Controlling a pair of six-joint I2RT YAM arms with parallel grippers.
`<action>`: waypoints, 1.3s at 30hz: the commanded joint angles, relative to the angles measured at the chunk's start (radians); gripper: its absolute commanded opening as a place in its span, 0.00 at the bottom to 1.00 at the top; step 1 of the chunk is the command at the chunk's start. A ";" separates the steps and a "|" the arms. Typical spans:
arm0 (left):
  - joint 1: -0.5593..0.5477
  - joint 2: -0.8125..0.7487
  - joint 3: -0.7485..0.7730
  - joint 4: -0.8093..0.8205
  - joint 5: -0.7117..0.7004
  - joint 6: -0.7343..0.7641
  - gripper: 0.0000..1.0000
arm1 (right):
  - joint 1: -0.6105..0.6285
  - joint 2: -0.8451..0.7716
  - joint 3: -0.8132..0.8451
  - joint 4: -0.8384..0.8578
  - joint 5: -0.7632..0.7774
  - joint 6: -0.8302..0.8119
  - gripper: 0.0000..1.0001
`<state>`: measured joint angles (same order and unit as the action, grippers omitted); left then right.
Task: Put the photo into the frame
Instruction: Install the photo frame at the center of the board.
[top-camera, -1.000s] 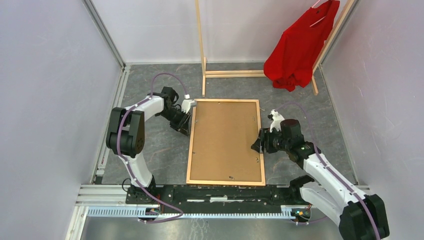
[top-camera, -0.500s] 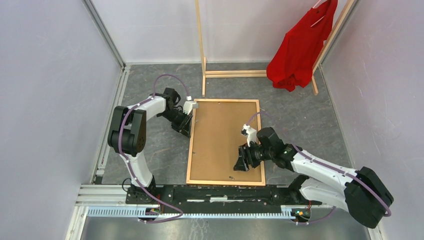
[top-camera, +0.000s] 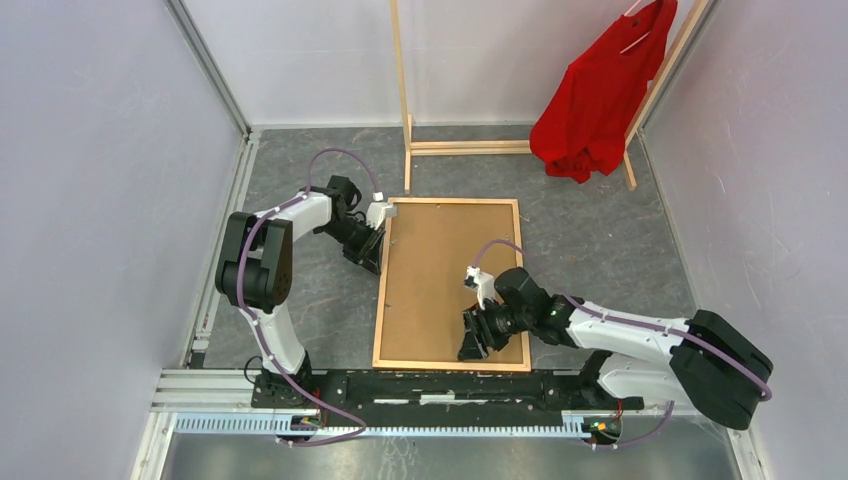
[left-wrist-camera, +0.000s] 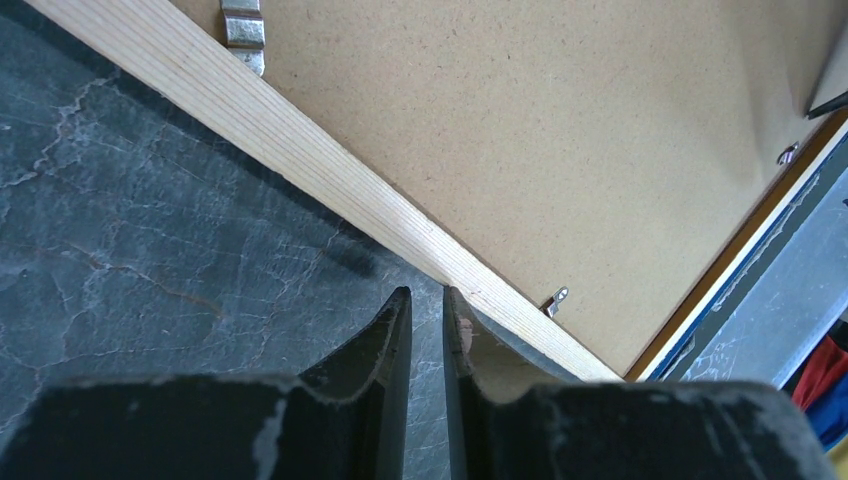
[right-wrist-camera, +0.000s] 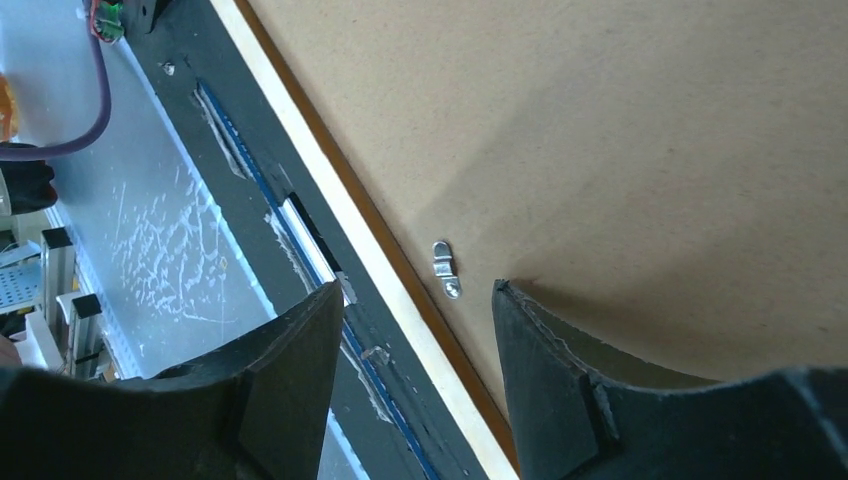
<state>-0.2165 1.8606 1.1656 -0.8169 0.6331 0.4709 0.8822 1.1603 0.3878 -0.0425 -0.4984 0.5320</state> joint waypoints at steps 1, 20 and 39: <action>-0.004 -0.014 -0.003 0.016 -0.016 0.014 0.24 | 0.040 0.016 -0.016 0.085 -0.010 0.034 0.62; -0.007 -0.013 0.009 0.018 -0.028 0.009 0.21 | 0.083 0.047 0.005 0.067 -0.034 0.041 0.56; -0.009 -0.020 -0.006 0.034 -0.040 0.012 0.20 | 0.079 0.093 0.186 -0.107 0.023 -0.077 0.53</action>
<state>-0.2207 1.8599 1.1656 -0.8177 0.6304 0.4709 0.9623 1.2461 0.4519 -0.0658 -0.5255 0.5423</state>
